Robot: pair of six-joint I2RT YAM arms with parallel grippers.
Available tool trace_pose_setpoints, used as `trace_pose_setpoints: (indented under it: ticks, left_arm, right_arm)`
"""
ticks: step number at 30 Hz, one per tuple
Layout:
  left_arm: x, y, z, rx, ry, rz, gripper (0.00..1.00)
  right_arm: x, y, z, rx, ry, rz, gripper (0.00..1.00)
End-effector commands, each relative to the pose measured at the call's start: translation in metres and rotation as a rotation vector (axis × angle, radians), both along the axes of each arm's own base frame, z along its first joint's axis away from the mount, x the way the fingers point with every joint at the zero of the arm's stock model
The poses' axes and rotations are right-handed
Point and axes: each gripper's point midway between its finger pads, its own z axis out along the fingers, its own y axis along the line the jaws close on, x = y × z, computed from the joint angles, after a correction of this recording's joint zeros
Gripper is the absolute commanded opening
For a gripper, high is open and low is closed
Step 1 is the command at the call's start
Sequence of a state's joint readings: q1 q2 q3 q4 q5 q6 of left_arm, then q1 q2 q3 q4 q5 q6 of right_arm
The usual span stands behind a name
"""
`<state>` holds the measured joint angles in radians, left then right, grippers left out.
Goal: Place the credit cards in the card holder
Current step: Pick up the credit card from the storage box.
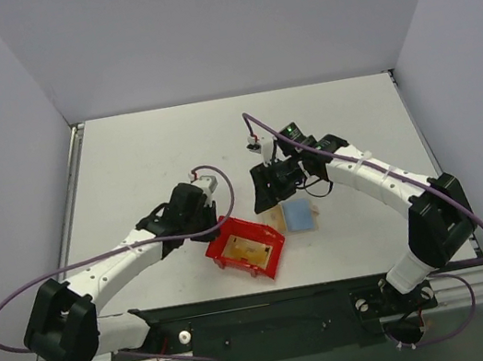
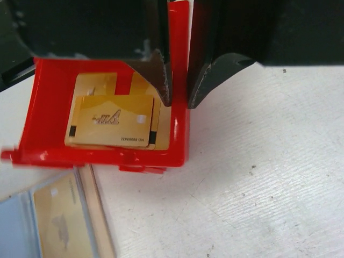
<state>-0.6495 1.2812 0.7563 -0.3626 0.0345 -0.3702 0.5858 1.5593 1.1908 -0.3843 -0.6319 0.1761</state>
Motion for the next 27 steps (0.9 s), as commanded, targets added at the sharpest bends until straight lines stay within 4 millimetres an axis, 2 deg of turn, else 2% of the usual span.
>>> trace_pose_setpoints:
  ticks: [1,4,11,15,16,18,19,20,21,27]
  left_arm:
    - [0.007,0.002,-0.001,0.062,-0.003,0.009,0.18]
    - [0.006,0.000,-0.003,0.065,0.006,0.001,0.16]
    - [0.003,0.000,-0.010,0.097,0.026,-0.004,0.36]
    - [0.000,0.000,-0.016,0.121,0.046,-0.012,0.38]
    - [0.000,0.000,-0.018,0.124,0.049,-0.012,0.36]
    - [-0.001,0.000,-0.022,0.130,0.062,-0.013,0.25]
    - [-0.002,0.000,-0.022,0.127,0.066,-0.011,0.15]
    - [-0.001,0.000,-0.022,0.125,0.064,-0.004,0.10]
    - [-0.002,0.001,-0.022,0.123,0.063,0.009,0.00]
    - [0.002,-0.003,-0.005,0.027,0.008,0.075,0.00]
  right_arm:
    - [-0.004,-0.005,0.010,0.009,-0.031,-0.007,0.45]
    - [-0.004,-0.005,0.010,0.008,-0.031,-0.007,0.45]
    - [-0.006,-0.007,0.009,0.002,-0.033,-0.008,0.45]
    - [-0.006,-0.007,0.009,0.002,-0.034,-0.010,0.45]
    - [-0.005,-0.008,0.008,-0.002,-0.035,-0.013,0.45]
    - [-0.006,-0.008,0.009,-0.003,-0.038,-0.018,0.45]
    - [-0.005,-0.009,0.010,-0.003,-0.039,-0.027,0.45]
    - [-0.003,-0.011,0.010,-0.012,-0.044,-0.042,0.45]
    - [-0.003,-0.012,0.012,-0.014,-0.052,-0.053,0.45]
    - [0.010,-0.030,0.023,-0.049,-0.095,-0.203,0.45]
